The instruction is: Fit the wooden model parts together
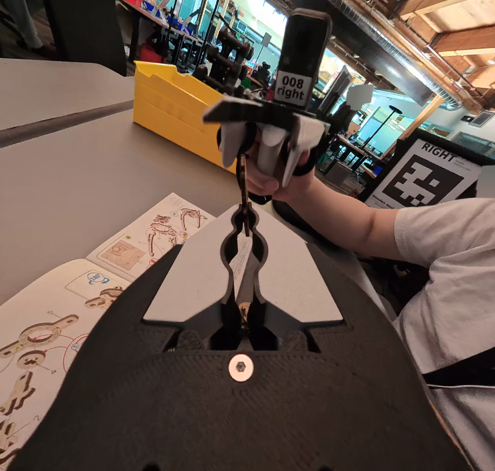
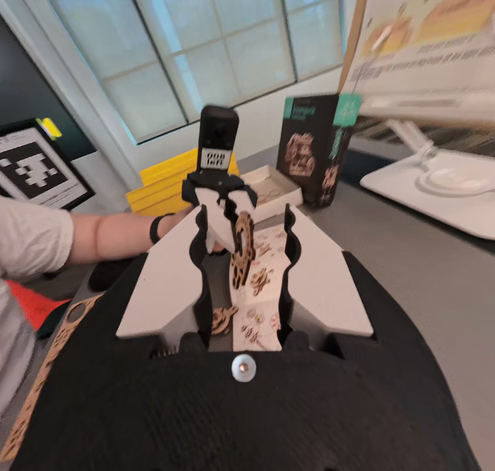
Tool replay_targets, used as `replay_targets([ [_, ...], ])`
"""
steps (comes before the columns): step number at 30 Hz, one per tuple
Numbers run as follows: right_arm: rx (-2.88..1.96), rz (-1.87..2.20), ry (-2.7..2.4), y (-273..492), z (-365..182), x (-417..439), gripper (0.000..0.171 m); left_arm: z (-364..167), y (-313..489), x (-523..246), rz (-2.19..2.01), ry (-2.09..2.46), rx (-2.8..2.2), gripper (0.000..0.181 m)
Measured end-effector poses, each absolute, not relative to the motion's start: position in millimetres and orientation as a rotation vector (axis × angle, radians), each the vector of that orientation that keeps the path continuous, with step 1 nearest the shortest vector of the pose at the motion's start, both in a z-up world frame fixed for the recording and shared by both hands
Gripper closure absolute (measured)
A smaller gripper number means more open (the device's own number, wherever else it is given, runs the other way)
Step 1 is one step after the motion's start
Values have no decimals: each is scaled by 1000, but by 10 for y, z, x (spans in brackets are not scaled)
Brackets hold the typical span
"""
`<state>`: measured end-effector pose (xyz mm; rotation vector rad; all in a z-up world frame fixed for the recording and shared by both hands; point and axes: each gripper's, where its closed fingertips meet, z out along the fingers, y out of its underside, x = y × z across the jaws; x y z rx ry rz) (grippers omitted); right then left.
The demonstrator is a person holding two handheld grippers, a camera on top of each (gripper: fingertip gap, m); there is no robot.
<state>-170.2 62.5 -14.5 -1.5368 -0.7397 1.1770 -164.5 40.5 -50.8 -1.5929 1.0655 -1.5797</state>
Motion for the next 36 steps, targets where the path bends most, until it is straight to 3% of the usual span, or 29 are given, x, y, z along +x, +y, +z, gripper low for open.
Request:
replay_targets([
  [7, -1635, 1377, -765, 596, -450, -1670, 134, -481, 398, -1615, -1649, 1058, -1585, 181],
  [9, -1649, 1457, -793, 548, -518, -1700, 147, -492, 403, -1616, -1659, 1049, -1590, 181],
  [11, -1620, 1557, -790, 499, -503, -1708, 171, -546, 422, -1615, -1647, 1049, -1611, 181],
  [24, -1611, 1644, -714, 560, -504, -1663, 170, -546, 513, -1684, -1651, 1018, -1630, 181],
  [28, -1610, 1637, -712, 542, -462, -1727, 147, -583, 509, -1676, -1602, 1048, -1650, 181],
  [32, -1657, 1568, -728, 535, -523, -1792, 168, -605, 457, -1649, -1579, 1091, -1650, 181],
  [36, -1643, 1632, -700, 529, -505, -1776, 170, -590, 441, -1639, -1587, 1091, -1637, 181],
])
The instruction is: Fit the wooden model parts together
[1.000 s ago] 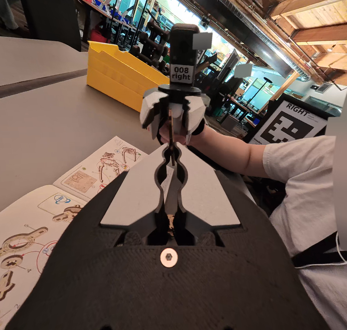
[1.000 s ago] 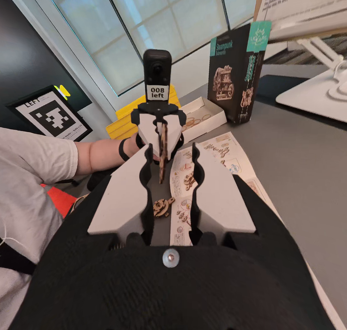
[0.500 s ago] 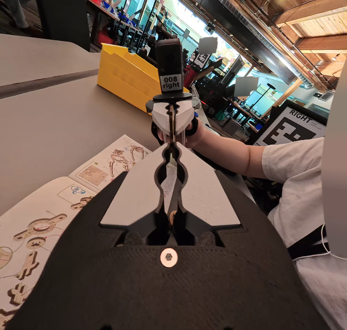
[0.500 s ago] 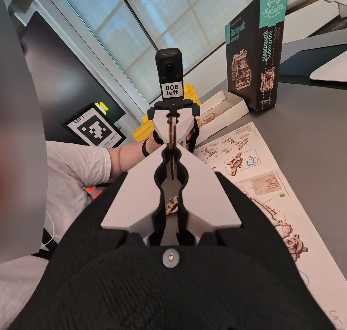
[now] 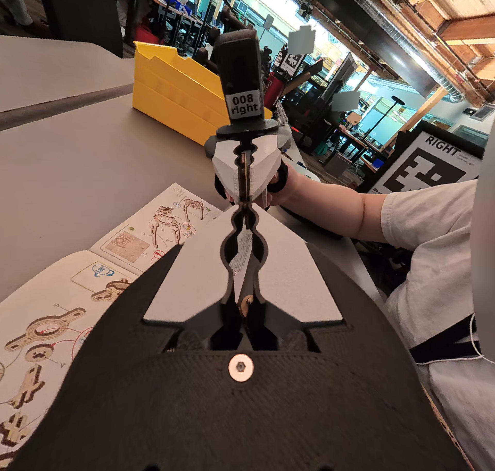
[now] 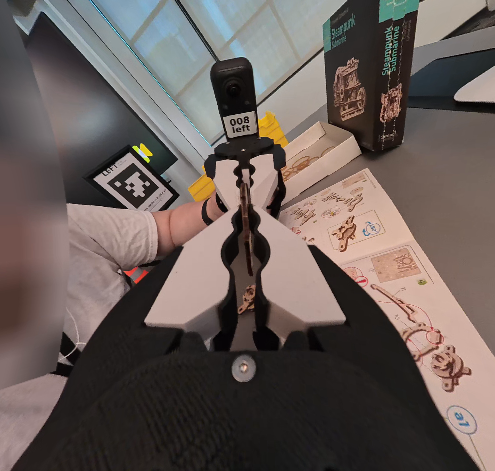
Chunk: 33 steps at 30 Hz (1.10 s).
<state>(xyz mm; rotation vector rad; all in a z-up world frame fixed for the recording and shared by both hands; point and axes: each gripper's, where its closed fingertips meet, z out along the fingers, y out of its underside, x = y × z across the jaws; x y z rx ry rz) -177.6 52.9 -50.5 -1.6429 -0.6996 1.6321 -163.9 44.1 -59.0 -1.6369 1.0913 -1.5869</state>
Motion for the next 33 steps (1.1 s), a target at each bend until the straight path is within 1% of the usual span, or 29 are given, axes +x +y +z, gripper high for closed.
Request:
replay_targets([
  [4, -1625, 1668, -709, 503, -479, -1766, 170, -558, 421, -1640, -1646, 1073, -1630, 181],
  [18, -1628, 1672, -666, 543, -465, -1725, 169, -555, 456, -1644, -1615, 1048, -1635, 181],
  [22, -1647, 1600, -688, 557, -489, -1735, 170, -569, 474, -1652, -1595, 1048, -1642, 181],
  [27, -1660, 1627, -676, 550, -515, -1754, 168, -564, 475, -1651, -1598, 1042, -1644, 181],
  [33, -1659, 1588, -701, 546, -507, -1757, 170, -562, 474, -1653, -1610, 1038, -1643, 181],
])
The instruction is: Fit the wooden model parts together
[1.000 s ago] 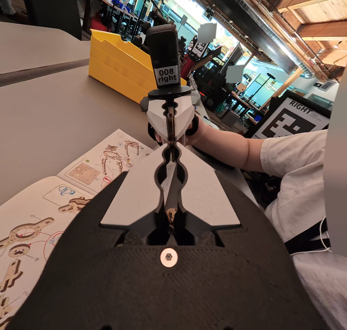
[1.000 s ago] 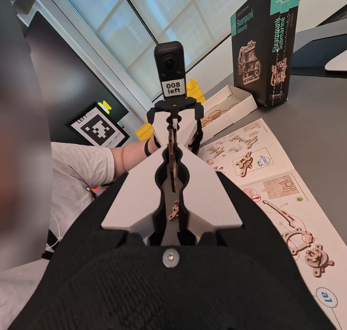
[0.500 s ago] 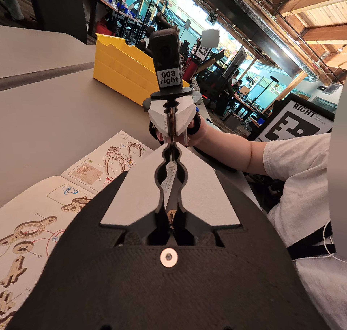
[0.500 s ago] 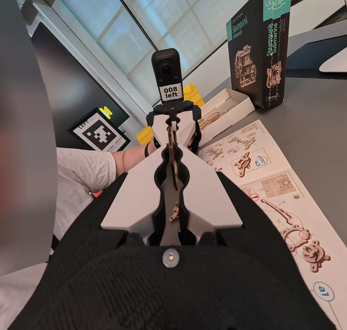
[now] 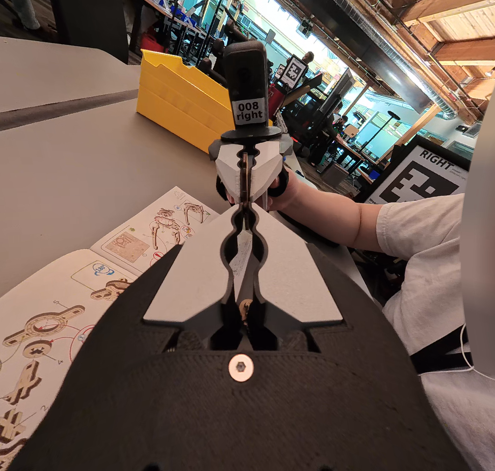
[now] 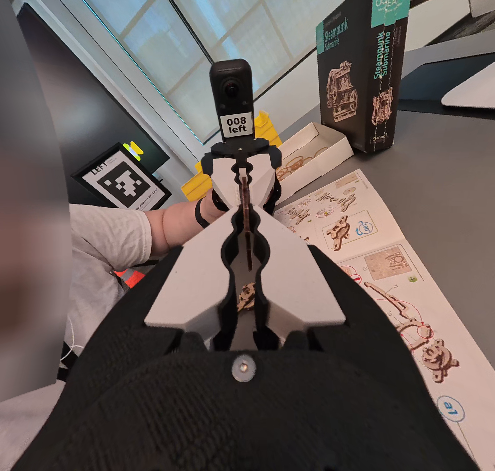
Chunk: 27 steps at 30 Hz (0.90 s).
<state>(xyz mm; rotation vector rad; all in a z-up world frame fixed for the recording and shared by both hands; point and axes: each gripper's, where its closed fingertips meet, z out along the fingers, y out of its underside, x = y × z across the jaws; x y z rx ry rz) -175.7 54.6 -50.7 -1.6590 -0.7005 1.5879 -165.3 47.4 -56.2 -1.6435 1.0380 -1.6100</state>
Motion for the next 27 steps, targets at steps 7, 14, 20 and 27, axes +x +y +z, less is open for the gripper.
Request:
replay_targets([
  [7, -1633, 1731, -656, 499, -452, -1755, 171, -510, 421, -1650, -1658, 1047, -1603, 181],
  [14, -1619, 1805, -593, 508, -437, -1764, 170, -500, 423, -1659, -1617, 1067, -1589, 181],
  [20, -1617, 1832, -545, 529, -428, -1768, 169, -496, 438, -1665, -1556, 1083, -1573, 180],
  [27, -1631, 1785, -571, 521, -413, -1763, 171, -470, 422, -1656, -1628, 1047, -1573, 180],
])
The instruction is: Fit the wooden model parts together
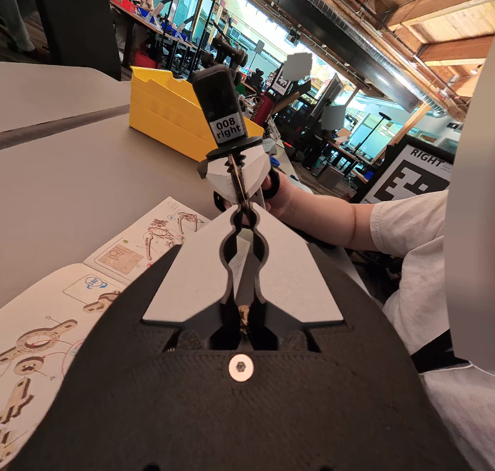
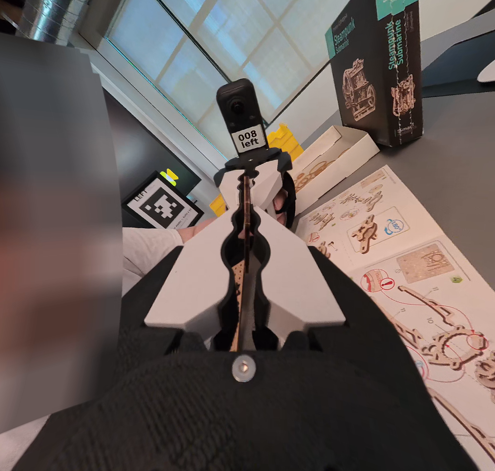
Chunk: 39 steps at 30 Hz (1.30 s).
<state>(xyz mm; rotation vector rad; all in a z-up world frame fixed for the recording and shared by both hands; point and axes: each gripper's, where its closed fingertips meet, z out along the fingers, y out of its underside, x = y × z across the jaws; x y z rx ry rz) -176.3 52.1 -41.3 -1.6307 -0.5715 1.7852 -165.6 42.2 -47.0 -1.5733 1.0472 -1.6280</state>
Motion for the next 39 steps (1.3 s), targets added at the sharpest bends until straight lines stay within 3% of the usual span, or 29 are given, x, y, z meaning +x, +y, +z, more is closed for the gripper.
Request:
replay_targets([
  [22, -1644, 1499, -672, 550, -442, -1784, 170, -514, 452, -1654, -1537, 1024, -1621, 180],
  [39, -1617, 1642, -630, 504, -343, -1764, 171, -395, 457, -1690, -1567, 1022, -1542, 176],
])
